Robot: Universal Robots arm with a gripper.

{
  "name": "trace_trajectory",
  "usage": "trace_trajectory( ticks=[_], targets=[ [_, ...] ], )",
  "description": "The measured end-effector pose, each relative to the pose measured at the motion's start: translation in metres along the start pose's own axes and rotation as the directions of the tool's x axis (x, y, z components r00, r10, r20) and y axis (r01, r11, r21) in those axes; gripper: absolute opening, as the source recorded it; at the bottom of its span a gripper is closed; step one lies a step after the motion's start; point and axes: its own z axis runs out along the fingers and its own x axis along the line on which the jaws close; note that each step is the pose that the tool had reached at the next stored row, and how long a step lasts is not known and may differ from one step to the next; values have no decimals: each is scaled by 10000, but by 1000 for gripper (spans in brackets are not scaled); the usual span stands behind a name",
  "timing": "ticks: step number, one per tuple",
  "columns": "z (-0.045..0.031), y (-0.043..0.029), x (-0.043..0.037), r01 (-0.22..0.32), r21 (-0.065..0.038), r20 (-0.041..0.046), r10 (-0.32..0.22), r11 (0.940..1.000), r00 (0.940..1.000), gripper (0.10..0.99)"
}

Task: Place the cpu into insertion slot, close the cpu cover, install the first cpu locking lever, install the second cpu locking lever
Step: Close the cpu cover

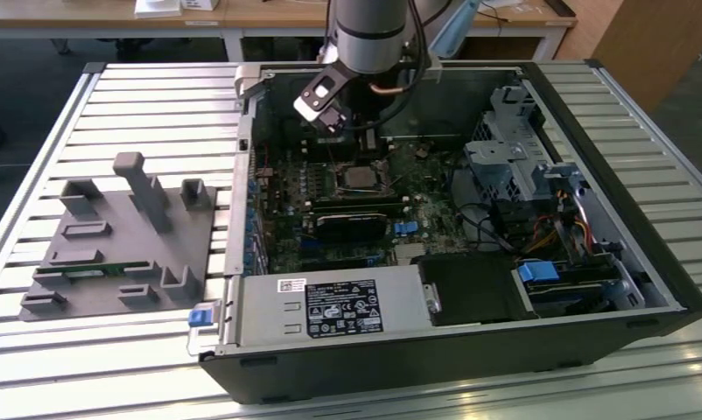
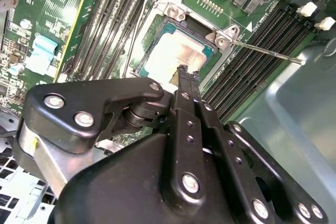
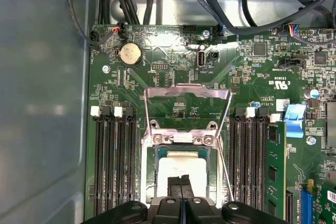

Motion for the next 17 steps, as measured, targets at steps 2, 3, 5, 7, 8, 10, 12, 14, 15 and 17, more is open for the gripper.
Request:
trace_trajectory(
  ticks=[2, 3, 5, 7, 8, 10, 12, 14, 15, 17],
  targets=[
    [-9, 1, 0, 0, 0, 0, 0, 10000, 10000, 114],
    [-14, 1, 0, 0, 1, 0, 0, 10000, 10000, 114],
    [-24, 1, 0, 0, 1, 0, 0, 10000, 10000, 114],
    [-33, 2, 1, 0, 3, 0, 0, 10000, 10000, 114],
    [-38, 3, 1, 0, 4, 0, 0, 10000, 10000, 114],
    [-47, 4, 1, -1, 5, -1, 1, 10000, 10000, 114],
    [-55, 5, 1, -1, 7, 0, 1, 10000, 10000, 114],
    [-62, 6, 1, -1, 9, -1, 1, 10000, 10000, 114],
    [-66, 6, 1, -1, 10, -1, 1, 10000, 10000, 114],
    [-69, 10, 2, 1, 15, -4, -1, 10000, 10000, 114]
  ],
)
